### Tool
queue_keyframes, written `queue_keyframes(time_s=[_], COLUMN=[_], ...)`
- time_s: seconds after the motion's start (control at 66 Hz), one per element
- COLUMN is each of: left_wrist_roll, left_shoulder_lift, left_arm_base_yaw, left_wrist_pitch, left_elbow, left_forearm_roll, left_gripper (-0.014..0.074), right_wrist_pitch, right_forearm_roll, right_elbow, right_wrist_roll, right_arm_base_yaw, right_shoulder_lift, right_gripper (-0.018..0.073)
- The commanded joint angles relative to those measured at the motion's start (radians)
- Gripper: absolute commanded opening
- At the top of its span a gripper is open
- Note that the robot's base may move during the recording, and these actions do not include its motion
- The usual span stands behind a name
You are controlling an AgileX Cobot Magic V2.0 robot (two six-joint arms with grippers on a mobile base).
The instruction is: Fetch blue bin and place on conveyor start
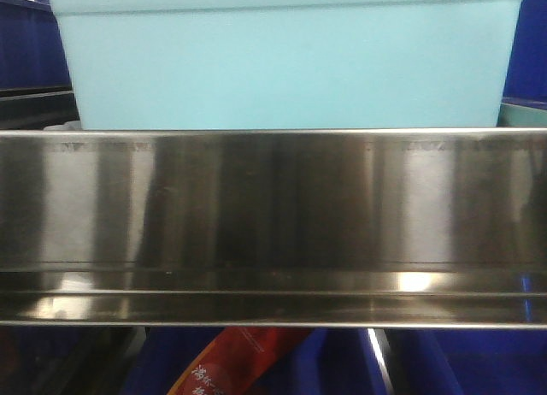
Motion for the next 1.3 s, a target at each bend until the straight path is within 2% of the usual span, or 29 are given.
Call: queue_keyframes(time_s=[0.0,0.606,0.773,0.894,0.985,1.045,1.167,1.242,1.288], left_wrist_roll=[0.003,0.003,0.003,0.003,0.003,0.003,0.003,0.003,0.003], left_shoulder_lift=[-0.003,-0.003,-0.003,-0.003,-0.003,-0.003,-0.003,0.038,0.075], left_arm_base_yaw=[-0.006,-0.006,-0.006,-0.006,-0.006,-0.006,-0.006,-0.006,-0.006], left_wrist_pitch=[-0.024,-0.03,-0.094,-0.143,-0.165,-0.11,0.073,0.167,0.222], left_elbow=[-0.004,-0.004,-0.004,-0.004,-0.01,-0.073,-0.214,-0.299,-0.348], left_forearm_roll=[-0.005,-0.005,-0.005,-0.005,-0.005,-0.005,-0.005,-0.005,-0.005], left_gripper=[-0.0111,-0.0111,-0.0111,-0.0111,-0.0111,-0.0111,-0.0087,0.0001,0.0078], right_wrist_pitch=[-0.023,-0.052,-0.063,-0.122,-0.106,-0.008,0.182,0.26,0.284], right_forearm_roll=[0.003,0.003,0.003,0.003,0.014,0.014,0.014,0.014,0.014], right_elbow=[0.0,0.0,0.0,0.0,-0.011,-0.105,-0.263,-0.351,-0.389], right_wrist_roll=[-0.003,-0.003,-0.003,-0.003,-0.003,-0.003,-0.003,-0.003,-0.003], right_arm_base_yaw=[0.002,0.002,0.002,0.002,0.002,0.002,0.002,0.002,0.002], right_shoulder_lift=[-0.003,-0.003,-0.003,-0.003,-0.003,-0.003,-0.003,0.026,0.05], right_gripper=[-0.0162,-0.0162,-0.0162,-0.0162,-0.0162,-0.0162,-0.015,-0.0052,0.0052])
